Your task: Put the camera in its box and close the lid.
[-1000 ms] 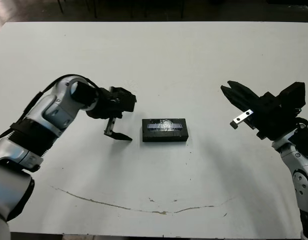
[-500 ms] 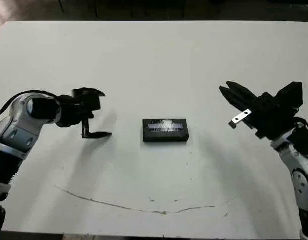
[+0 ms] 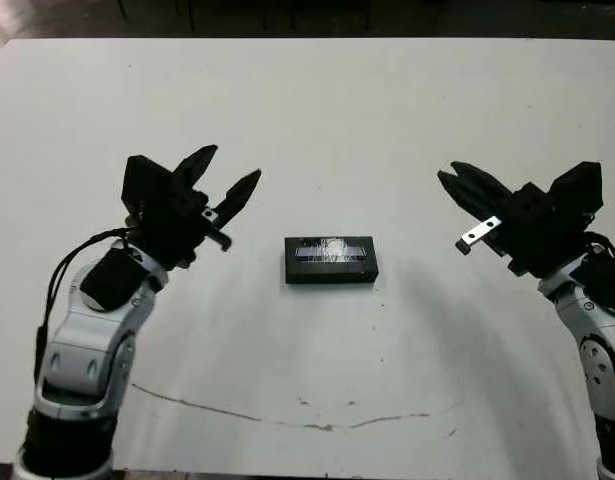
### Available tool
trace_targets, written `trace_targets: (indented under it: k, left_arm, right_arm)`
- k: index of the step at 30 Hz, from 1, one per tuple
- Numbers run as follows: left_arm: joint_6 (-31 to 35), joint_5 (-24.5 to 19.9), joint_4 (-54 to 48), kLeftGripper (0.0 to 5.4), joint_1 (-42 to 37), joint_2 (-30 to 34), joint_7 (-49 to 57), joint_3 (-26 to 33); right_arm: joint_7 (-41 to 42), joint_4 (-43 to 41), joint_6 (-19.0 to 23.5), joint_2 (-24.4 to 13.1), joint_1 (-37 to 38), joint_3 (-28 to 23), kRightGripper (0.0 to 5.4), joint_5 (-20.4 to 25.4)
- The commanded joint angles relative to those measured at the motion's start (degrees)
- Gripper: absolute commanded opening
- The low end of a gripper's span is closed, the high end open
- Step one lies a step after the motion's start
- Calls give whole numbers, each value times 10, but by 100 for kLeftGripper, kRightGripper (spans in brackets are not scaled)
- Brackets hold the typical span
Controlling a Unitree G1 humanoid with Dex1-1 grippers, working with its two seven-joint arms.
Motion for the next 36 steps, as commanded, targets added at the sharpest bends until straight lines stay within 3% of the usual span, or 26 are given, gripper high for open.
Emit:
trace_targets:
  k: [1, 4, 8, 15, 24, 29, 36]
  left_arm:
    - [66, -3, -30, 72, 4, -27, 40, -28]
    - [132, -10, -49, 3, -7, -56, 72, -48]
    - [211, -2, -60, 1, -28, -78, 108, -80]
    - [294, 0, -7, 1, -48, -122, 145, -110]
    - [309, 4, 72, 1, -25, -138, 151, -140]
    - [306, 17, 91, 1, 4, -118, 142, -185]
    - [314, 23, 92, 1, 20, -92, 126, -201]
  right_arm:
    - [-4, 7, 0, 5, 2, 0, 0, 0]
    - [-1, 11, -6, 7, 2, -3, 0, 3]
    - [0, 13, -13, 8, 3, -4, 0, 3]
    - [-3, 13, -19, 11, 3, 1, 0, 1]
    - [-5, 17, -27, 16, 8, 2, 0, -3]
    - [-10, 12, -27, 17, 10, 6, 0, -10]
    - [-5, 20, -35, 20, 6, 7, 0, -9]
